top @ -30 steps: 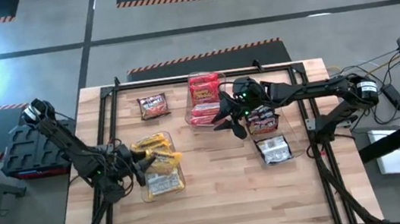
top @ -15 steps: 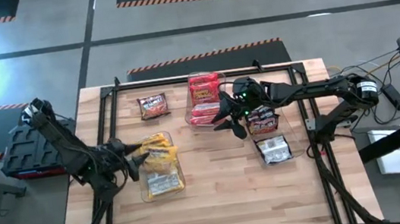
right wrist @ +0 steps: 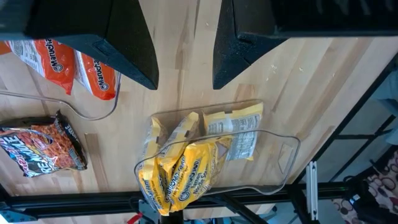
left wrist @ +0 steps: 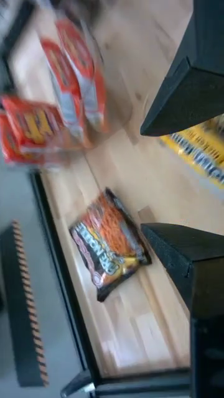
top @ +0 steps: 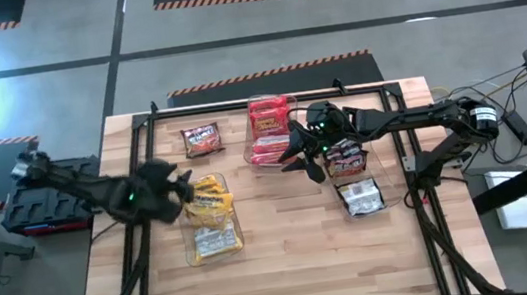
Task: Sort Maruchan noodles
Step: Put the black pack noodle into the bottom right transparent bin
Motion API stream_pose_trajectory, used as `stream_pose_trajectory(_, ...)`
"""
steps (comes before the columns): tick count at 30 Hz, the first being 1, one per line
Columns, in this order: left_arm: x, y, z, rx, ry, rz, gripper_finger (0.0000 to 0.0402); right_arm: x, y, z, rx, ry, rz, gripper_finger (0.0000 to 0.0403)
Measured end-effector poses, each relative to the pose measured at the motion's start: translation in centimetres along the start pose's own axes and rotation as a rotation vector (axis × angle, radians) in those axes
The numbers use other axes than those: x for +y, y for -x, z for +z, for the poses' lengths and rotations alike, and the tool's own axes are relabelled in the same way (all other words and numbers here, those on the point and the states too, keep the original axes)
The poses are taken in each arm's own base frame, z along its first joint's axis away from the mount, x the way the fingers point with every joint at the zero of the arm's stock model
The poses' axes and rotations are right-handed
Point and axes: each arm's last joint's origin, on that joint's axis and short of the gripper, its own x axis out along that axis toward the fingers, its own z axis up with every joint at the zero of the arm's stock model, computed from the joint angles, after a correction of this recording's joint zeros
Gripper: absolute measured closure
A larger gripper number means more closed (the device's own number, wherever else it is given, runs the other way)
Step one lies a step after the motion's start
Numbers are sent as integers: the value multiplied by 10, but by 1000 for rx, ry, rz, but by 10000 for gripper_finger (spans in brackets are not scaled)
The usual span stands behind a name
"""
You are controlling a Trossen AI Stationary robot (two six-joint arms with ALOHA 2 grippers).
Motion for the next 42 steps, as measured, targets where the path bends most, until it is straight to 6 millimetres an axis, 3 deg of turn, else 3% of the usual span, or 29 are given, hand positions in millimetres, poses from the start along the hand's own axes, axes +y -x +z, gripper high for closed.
stream_pose_trajectory(7,3,-45,47,107,-76,10,179,0,0,0,0,0,0,261)
stream_pose_trajectory(12,24,-77,71,147,-100,-87,179,0,0,0,0,0,0,261)
stream_pose_trajectory(16,45,-90,78,157,-94,22,179,0,0,0,0,0,0,261)
stream_pose_trajectory(21,68,-109,81,219,-42,166,180,0,0,0,0,0,0,261)
stream_pose_trajectory(26,73,-135,73,329,-90,218,180,0,0,0,0,-1,0,261)
stream_pose_trajectory(33,72,-156,65,396,-171,223,180,0,0,0,0,0,0,261)
stream_pose_trajectory(42,85,-176,38,367,-59,123,180,0,0,0,0,0,0,261)
